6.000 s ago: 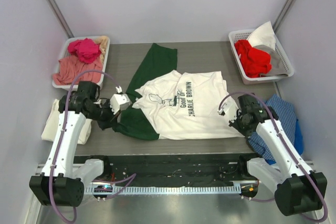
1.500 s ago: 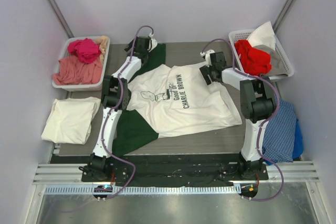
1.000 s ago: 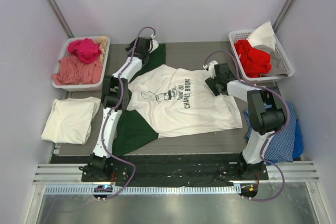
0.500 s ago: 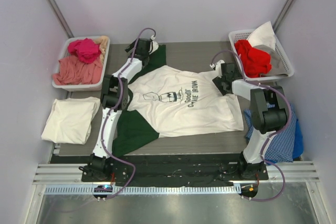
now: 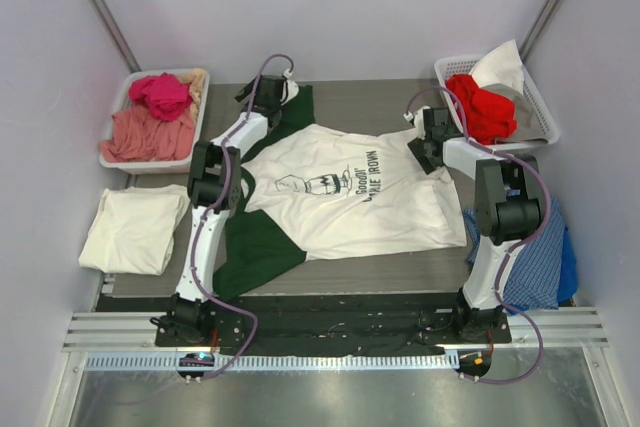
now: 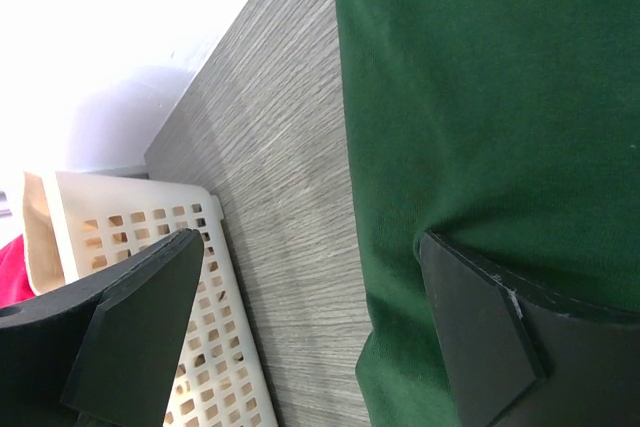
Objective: Fold and stack the t-shirts
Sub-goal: Flatten out the tshirt
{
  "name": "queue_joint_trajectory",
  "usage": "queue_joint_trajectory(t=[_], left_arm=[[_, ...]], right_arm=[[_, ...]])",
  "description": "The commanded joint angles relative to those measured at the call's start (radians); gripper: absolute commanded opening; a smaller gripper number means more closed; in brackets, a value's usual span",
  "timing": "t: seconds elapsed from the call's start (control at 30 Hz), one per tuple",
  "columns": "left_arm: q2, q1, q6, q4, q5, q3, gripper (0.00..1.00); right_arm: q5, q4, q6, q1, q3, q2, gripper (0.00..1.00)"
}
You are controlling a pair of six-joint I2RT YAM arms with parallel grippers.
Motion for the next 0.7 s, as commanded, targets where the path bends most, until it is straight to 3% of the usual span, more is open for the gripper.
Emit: queue_joint_trajectory(t=[0.0,0.2,0.67], left_arm=[[0.004,0.041,0.015,-0.086,-0.040,-0.038,0.95],[0.001,0.041,0.015,-0.084,-0.046,-0.047,0.95],[-0.010,0.052,0.021,-0.052,-0.065,-0.010,0.95]], right_arm=[[0.039,-0.030,-0.028,-0.028,0.068,-0.038,0.88],[0.088,-0.021,-0.077,-0.028,0.096,-0.018,0.88],[0.031,-0.140,0.013,0.011,0.191,-0.094,0.88]])
